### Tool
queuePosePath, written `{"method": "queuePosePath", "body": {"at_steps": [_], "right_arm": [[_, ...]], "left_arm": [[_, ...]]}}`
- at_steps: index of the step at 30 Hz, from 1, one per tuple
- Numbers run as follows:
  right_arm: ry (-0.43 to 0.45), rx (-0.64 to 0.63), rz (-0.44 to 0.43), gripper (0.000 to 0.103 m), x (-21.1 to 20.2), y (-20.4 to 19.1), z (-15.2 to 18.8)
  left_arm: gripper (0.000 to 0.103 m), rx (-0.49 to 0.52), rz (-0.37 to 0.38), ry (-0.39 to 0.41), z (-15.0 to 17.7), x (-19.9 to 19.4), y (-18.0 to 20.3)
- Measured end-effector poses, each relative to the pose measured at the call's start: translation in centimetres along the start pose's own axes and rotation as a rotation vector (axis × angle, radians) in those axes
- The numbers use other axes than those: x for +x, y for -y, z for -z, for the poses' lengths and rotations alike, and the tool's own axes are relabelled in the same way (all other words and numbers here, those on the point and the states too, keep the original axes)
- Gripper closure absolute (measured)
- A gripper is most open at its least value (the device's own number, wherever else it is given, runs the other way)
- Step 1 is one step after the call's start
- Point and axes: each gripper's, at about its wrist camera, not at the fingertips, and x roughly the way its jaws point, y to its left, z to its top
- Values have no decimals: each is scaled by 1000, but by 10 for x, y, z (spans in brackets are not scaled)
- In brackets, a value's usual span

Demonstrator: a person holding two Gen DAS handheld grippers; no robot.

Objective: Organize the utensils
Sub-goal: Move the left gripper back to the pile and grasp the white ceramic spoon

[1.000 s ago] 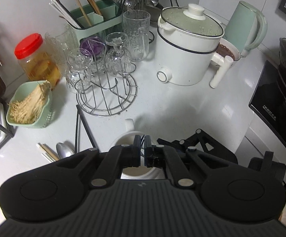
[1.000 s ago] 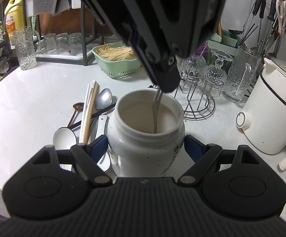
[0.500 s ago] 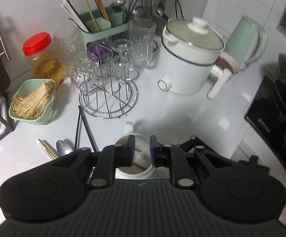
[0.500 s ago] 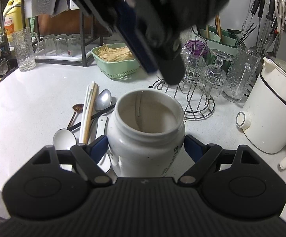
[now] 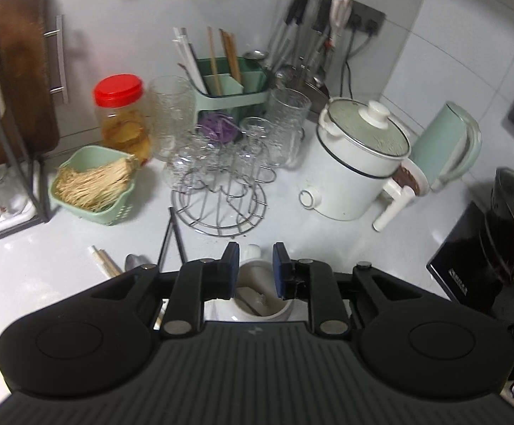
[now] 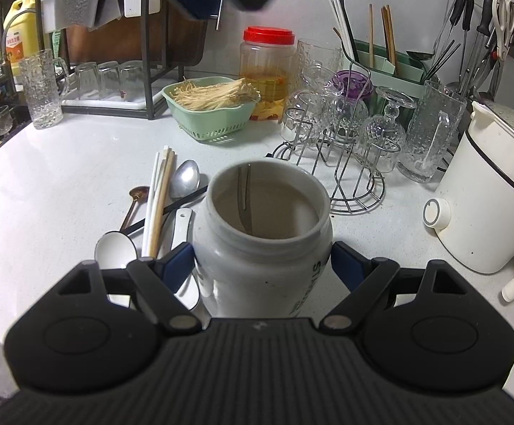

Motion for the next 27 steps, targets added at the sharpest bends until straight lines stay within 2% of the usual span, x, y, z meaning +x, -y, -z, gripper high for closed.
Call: {"method": "queuePosePath", "body": {"at_steps": [14,20,22,27], "right_arm": [[-19,17,16,16,2,-2,-4],[-33,16,18,17,3,-2,-5],[-39,14,19,16,3,-2,-6],[-44,24,22,17,3,-2,-7]], "left_arm": [[79,-134,-52,2,37,-18,-49],[66,-177,-52,1,57,-22,-65],[57,-191,-49,0,64,-23,-71],[56,-214,-44,-21,82,-20,-85]]}}
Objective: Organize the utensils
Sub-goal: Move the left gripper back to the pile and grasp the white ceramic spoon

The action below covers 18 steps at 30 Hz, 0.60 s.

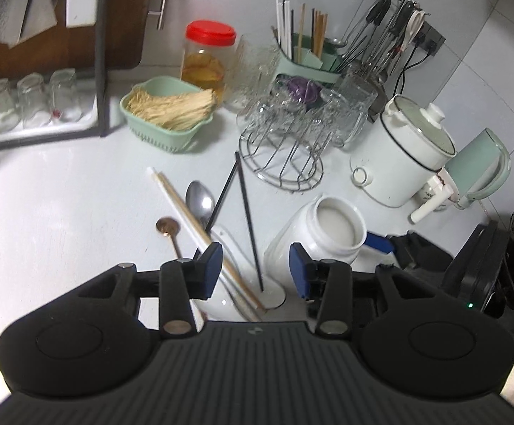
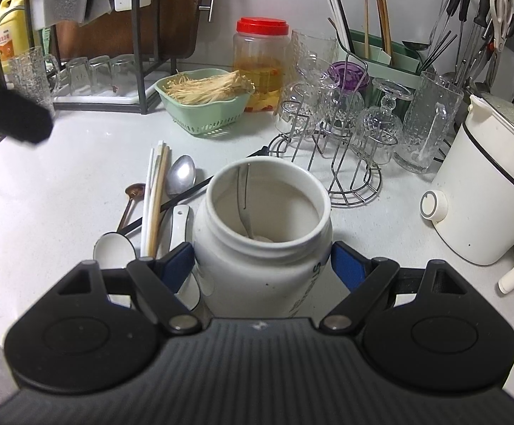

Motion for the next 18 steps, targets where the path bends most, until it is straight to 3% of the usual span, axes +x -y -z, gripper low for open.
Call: {"method": "queuePosePath", "body": {"at_steps": [18], "right_arm": [[-28,50,51,17,-2,-4,0]], "left_arm": [[56,-119,60,-106,51,40,-70]]}}
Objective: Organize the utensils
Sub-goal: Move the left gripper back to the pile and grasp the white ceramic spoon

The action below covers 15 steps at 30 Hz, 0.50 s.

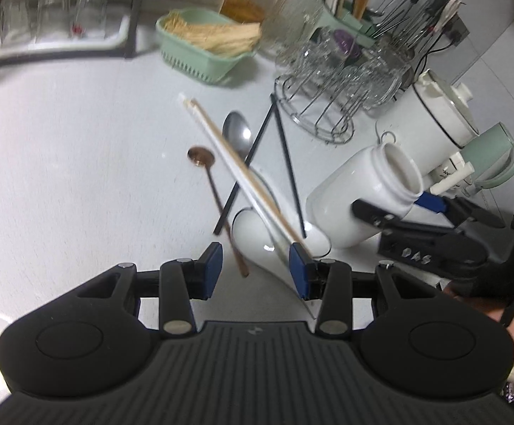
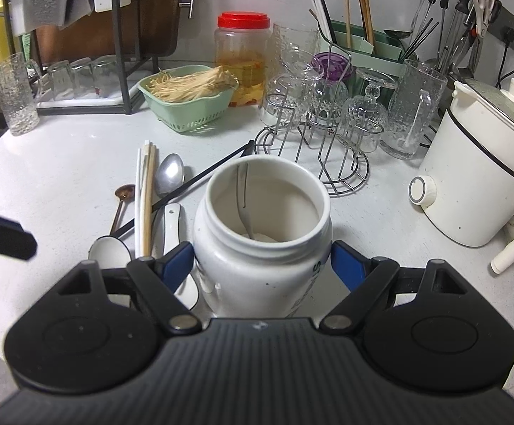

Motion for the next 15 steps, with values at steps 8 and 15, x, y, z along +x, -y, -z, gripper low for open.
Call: {"method": "queuePosePath", "body": {"at_steps": [8,15], "right_arm": [[-7,1,3,17,-1,0,0],[-7,10,15,17,-3,0,1]], "left_arm": [[58,-94,49,-31,-1,38,-26],[62,-22,41,-52,-17,61,-27]]}}
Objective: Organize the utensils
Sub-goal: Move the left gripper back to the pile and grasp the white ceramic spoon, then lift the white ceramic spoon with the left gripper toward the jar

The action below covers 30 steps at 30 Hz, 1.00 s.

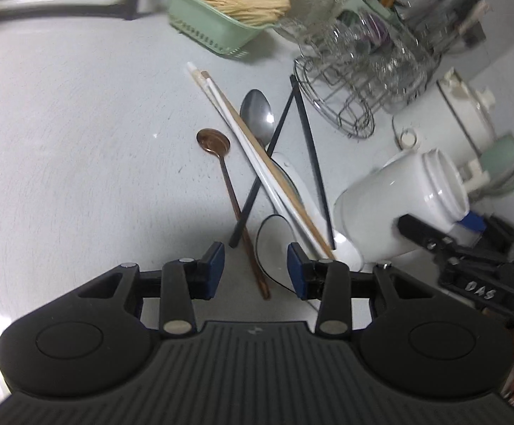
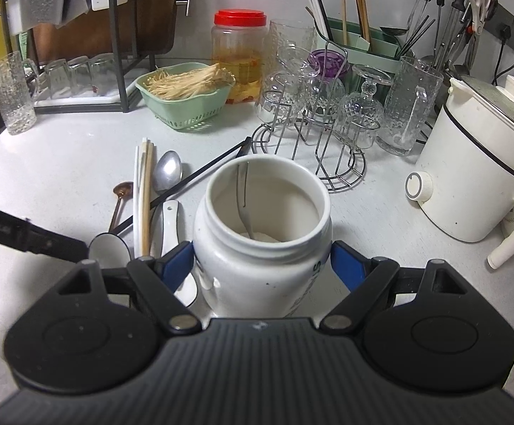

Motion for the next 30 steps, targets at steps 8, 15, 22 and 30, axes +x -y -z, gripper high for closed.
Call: {"method": "queuePosePath", "body": {"at_steps": [8,15,22,30], "right_arm": [[0,12,9,17,0,-1,0],[1,15,8,17,0,0,1],[2,11,13,17,0,-1,1],[-2,18,20,17,0,-2,0]], "left_arm": [[75,39,26,-31,-10,14,3],[86,41,-4,-37,-14,22,4],[87,57,-5,-75,-19,34,10],[98,103,-26,-80,-29,36,18]]}}
